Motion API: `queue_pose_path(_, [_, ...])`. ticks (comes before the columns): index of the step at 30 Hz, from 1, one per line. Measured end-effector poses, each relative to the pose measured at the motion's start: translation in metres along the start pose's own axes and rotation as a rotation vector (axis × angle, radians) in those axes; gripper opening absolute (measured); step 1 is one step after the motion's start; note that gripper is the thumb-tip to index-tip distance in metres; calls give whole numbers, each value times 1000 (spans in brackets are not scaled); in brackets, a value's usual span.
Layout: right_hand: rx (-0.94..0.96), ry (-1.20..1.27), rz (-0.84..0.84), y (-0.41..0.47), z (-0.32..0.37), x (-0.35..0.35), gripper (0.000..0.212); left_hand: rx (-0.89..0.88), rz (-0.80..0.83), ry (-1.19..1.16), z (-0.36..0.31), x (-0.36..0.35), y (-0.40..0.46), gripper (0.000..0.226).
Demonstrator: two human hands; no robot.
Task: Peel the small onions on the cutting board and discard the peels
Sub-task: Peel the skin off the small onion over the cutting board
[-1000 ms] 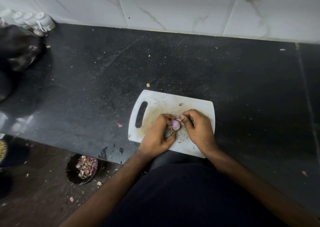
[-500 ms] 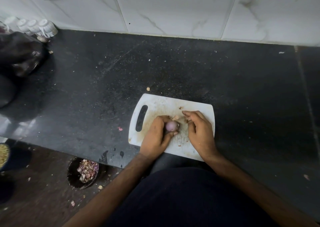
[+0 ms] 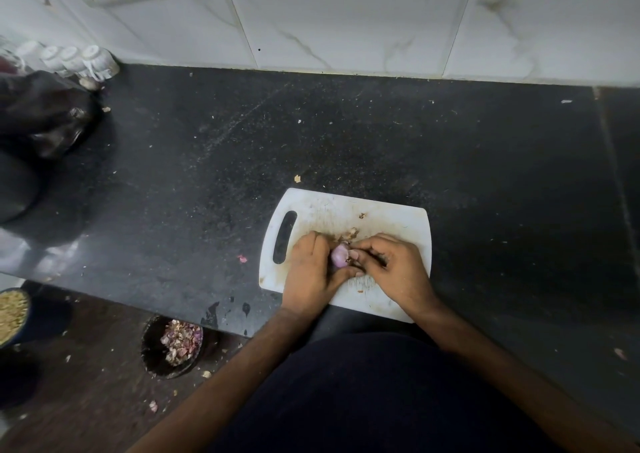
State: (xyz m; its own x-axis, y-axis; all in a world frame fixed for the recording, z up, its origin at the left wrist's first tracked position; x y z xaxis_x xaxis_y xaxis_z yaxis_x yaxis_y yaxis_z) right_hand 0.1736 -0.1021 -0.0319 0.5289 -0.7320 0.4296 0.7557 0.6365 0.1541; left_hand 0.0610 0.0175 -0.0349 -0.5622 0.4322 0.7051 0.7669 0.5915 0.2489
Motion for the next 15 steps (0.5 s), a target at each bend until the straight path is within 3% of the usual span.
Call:
queue_pose_path(8, [-54, 31, 53, -3, -5, -4, 14, -25, 50, -38, -3, -5, -2, 36])
queue_pose_path(15, [-132, 18, 74, -4, -10, -3, 10, -1, 102, 1, 0, -9, -7, 41])
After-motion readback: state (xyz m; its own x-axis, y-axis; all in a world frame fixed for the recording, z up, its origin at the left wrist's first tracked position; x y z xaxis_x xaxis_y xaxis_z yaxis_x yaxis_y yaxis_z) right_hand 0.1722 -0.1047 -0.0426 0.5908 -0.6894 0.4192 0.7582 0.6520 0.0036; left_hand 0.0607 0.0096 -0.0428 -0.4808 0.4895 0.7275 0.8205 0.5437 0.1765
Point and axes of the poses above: each hand's wrist, its own y-axis towards the middle knuckle, its own x-axis out of the back of the hand, z = x × y, the point moved 8 cm from there along y, towards the middle knuckle, and after that the axes turned 8 degrees about -z, right-handed, at the moved point
